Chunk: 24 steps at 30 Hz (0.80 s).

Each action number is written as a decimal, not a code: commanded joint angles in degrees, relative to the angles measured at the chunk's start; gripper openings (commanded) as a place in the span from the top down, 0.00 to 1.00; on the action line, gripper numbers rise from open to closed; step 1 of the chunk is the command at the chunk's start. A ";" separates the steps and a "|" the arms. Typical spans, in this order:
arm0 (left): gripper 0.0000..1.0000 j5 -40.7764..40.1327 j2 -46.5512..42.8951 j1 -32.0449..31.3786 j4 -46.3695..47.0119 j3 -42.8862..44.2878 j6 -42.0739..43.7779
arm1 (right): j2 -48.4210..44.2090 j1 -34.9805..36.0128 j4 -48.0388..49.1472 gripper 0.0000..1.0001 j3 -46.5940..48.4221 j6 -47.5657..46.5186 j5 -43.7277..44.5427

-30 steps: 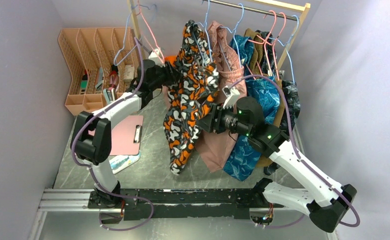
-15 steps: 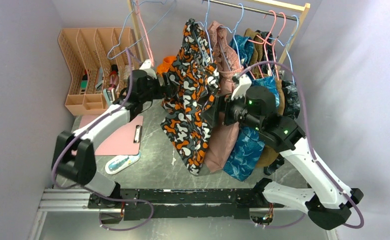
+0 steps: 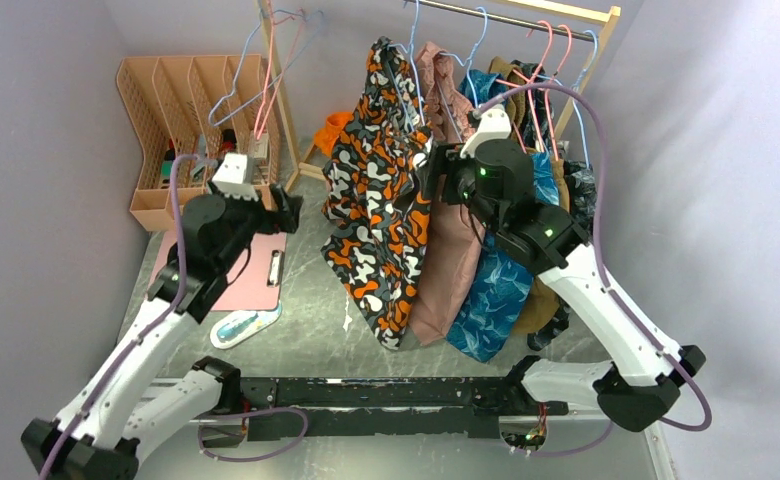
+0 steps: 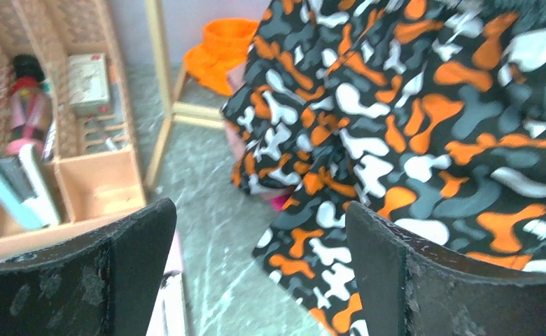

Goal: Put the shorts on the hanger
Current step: Reset both arms

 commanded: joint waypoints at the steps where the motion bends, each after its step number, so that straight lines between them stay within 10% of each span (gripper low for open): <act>1: 0.06 -6.46 -6.76 0.37 -4.53 -6.18 5.54 | 1.61 -0.01 4.50 0.28 1.72 -2.32 2.60; 12: 0.10 -8.75 -15.80 0.38 -2.83 -14.64 4.00 | 5.56 -0.05 10.78 0.42 3.06 -4.51 6.35; 24: 0.10 -8.78 -15.41 0.28 -3.89 -14.61 4.60 | 7.88 -0.08 9.29 0.86 6.28 -4.39 10.95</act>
